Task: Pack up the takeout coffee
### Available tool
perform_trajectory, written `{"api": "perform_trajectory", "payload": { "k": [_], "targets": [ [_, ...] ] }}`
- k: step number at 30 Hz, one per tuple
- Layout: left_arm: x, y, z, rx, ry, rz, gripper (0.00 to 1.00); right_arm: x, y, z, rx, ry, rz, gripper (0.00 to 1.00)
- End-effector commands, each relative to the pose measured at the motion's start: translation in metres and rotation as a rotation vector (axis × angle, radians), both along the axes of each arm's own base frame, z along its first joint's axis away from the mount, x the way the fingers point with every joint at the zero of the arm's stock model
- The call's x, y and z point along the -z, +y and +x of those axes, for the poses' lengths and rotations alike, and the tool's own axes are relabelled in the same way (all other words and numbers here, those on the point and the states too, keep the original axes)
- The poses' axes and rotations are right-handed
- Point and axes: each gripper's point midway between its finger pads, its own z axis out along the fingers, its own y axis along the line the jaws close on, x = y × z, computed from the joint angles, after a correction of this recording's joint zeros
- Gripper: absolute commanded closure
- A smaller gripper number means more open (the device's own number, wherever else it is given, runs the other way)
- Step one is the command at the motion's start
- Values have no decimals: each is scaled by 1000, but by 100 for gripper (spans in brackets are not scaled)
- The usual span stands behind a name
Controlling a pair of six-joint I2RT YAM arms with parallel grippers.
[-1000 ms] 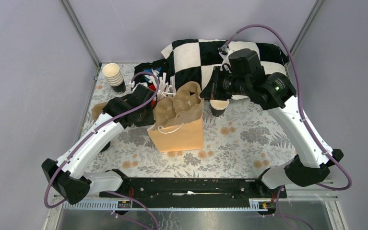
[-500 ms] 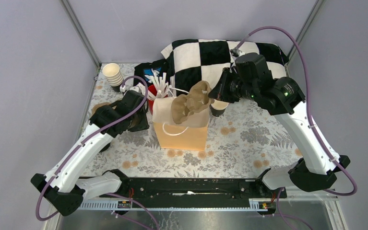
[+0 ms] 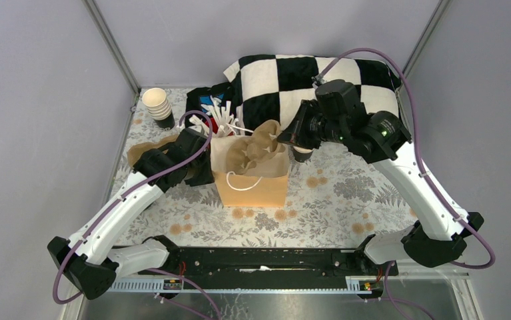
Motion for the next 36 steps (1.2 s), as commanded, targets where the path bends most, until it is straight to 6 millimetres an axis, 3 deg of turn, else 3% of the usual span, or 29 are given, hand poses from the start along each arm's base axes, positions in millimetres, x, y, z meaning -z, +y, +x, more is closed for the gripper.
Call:
{"api": "perform_trajectory", "payload": {
  "k": [1,11,15,22,32,36],
  "targets": [
    [-6,-16,7,48,-35,-68,73,-13,16,-3,54,6,116,100],
    [-3,-14,-1,61,-29,-79,73,1,13,5,159,14,169,100],
    [-5,-14,-1,64,-38,-80,73,0,-1,2,184,-14,151,100],
    [-3,-15,-2,75,-26,-79,73,9,29,-2,76,28,218,100],
    [-1,-17,-1,79,-25,-81,74,23,44,-2,-32,-19,208,100],
    [-1,-16,-1,78,-27,-77,74,25,39,-2,-35,-31,169,100]
  ]
}}
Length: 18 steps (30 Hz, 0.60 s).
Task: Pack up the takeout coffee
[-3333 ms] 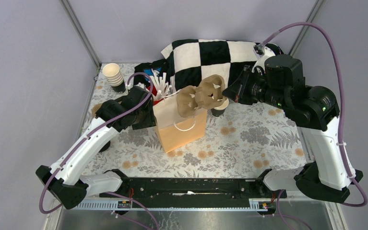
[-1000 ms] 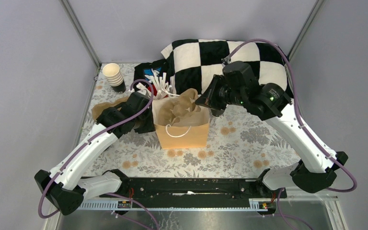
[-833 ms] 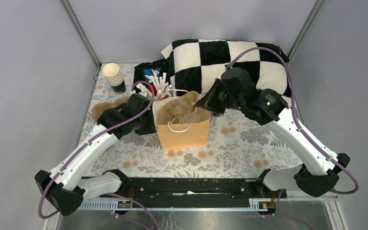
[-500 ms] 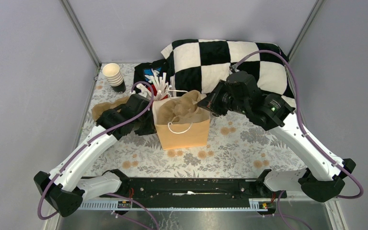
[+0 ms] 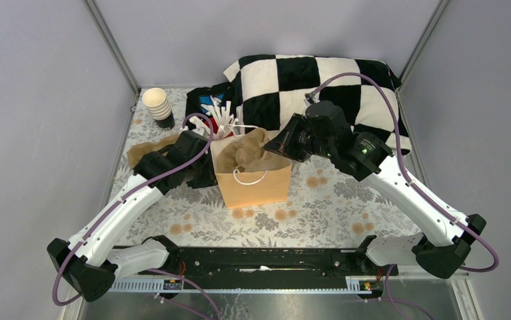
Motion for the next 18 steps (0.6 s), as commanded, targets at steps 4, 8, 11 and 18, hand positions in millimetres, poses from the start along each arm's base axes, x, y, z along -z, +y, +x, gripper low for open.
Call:
{"api": "perform_trajectory", "payload": {
  "k": [4,8,11,18],
  "targets": [
    [-8,-4,7,15,-55,-28,74,-8,7,-3,-59,-57,3,100],
    [-9,-4,7,16,-57,-26,74,-9,8,-2,-56,-55,10,100],
    [-9,-4,7,16,-58,-26,74,-8,8,-2,-54,-53,10,100],
    [-9,-2,6,13,-58,-19,74,20,-30,7,30,5,-209,48]
  ]
}}
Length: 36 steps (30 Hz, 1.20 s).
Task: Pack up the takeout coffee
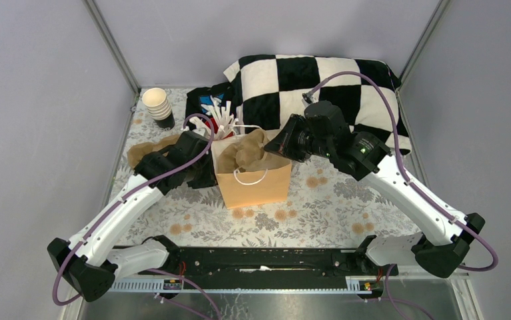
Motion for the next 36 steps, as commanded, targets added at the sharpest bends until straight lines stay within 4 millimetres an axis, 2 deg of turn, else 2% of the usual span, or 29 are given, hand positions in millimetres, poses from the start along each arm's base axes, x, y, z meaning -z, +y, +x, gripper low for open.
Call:
{"api": "perform_trajectory", "payload": {
  "k": [1,3,6,8,10,13,16,18,21,24,27,29,31,33,36],
  "targets": [
    [-11,-1,5,3,-56,-21,74,13,-43,6,64,33,-198,40],
    [-14,5,2,-11,-55,-11,72,-7,-62,1,56,-17,-239,31],
    [-26,18,-5,-44,-62,16,70,-35,-84,-9,38,-98,-295,25],
    [-36,29,-11,-84,-65,34,63,-36,-101,-10,38,-124,-385,24],
    [-45,36,-16,-116,-67,39,59,-25,-121,-7,65,-135,-499,23],
    [-54,46,-23,-155,-85,38,53,-16,-135,-5,66,-155,-589,21],
    [-74,55,-26,-201,-128,15,45,-10,-129,-2,25,-176,-588,18],
    [-85,52,-22,-216,-149,-18,41,-5,-120,-1,4,-170,-566,15],
    [-103,35,-12,-222,-167,-103,30,9,-93,4,-39,-121,-495,11],
    [-120,1,3,-172,-163,-227,26,24,-76,13,-39,-63,-485,13],
    [-115,-28,21,-136,-91,-252,26,30,-70,28,-19,-50,-519,14],
    [-99,-36,36,-137,-44,-191,26,38,-67,37,-31,-41,-575,16],
    [-90,-40,50,-129,-32,-136,30,53,-64,44,-46,-15,-648,23],
    [-79,-35,60,-138,-9,-45,37,64,-65,49,-40,-3,-729,36],
    [-70,-28,70,-142,-23,47,46,63,-66,53,-21,-34,-826,58]
  ]
}}
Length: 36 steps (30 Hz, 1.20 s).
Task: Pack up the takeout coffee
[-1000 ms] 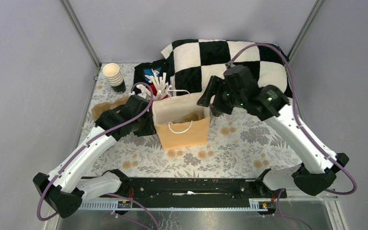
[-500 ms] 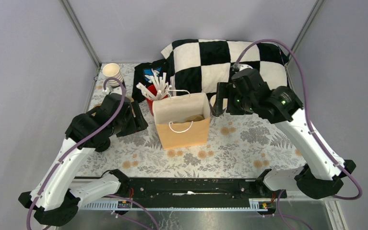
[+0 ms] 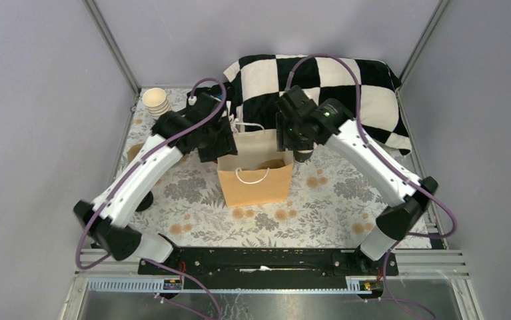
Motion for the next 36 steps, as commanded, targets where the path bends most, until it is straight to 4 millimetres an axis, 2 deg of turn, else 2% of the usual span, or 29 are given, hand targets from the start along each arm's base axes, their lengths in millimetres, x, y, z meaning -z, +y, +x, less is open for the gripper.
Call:
{"api": "perform_trajectory", "payload": {
  "k": [1,3,5,6,9,11,12,14,20,21,22,23,25,26,28,30,31,33,36],
  "targets": [
    [-11,13,13,7,-69,98,53,-14,-7,4,8,-79,-132,70],
    [-15,14,17,17,-77,121,76,-20,-1,4,-4,-95,-124,85],
    [-30,16,20,12,-104,127,93,-31,2,3,-8,-117,-115,99],
    [-41,19,22,1,-127,131,98,-46,3,3,-3,-136,-99,100],
    [-70,28,21,-22,-166,144,100,-69,9,1,-4,-143,-41,100],
    [-81,29,18,-27,-169,132,100,-76,17,-3,-10,-120,7,100],
    [-80,30,15,-25,-159,129,100,-74,22,-4,-16,-104,26,100],
    [-63,34,11,-26,-122,159,99,-64,28,-4,-13,-79,36,100],
    [4,54,12,-40,-7,172,90,-2,24,17,-5,-25,-29,100],
    [6,55,12,-37,9,159,90,-2,26,15,-21,-7,-34,100],
    [1,54,12,-27,10,151,89,-10,28,15,-30,-2,-46,100],
    [-11,54,13,-24,-14,145,84,-23,29,15,-39,-15,-49,95],
    [-34,55,15,-31,-83,120,57,-47,32,16,-49,-62,-18,76],
    [-44,57,15,-36,-116,113,49,-49,36,18,-61,-82,1,68],
    [-63,60,11,-33,-164,93,40,-49,39,16,-81,-82,23,54],
    [-84,66,6,-47,-204,85,33,-57,41,11,-96,-72,43,46],
    [-99,70,3,-61,-241,75,29,-64,41,9,-106,-76,53,42],
    [-116,79,-4,-83,-295,68,22,-82,38,3,-138,-104,79,33],
    [-127,95,-12,-132,-341,81,18,-114,26,-7,-184,-191,125,23]
  ]
}}
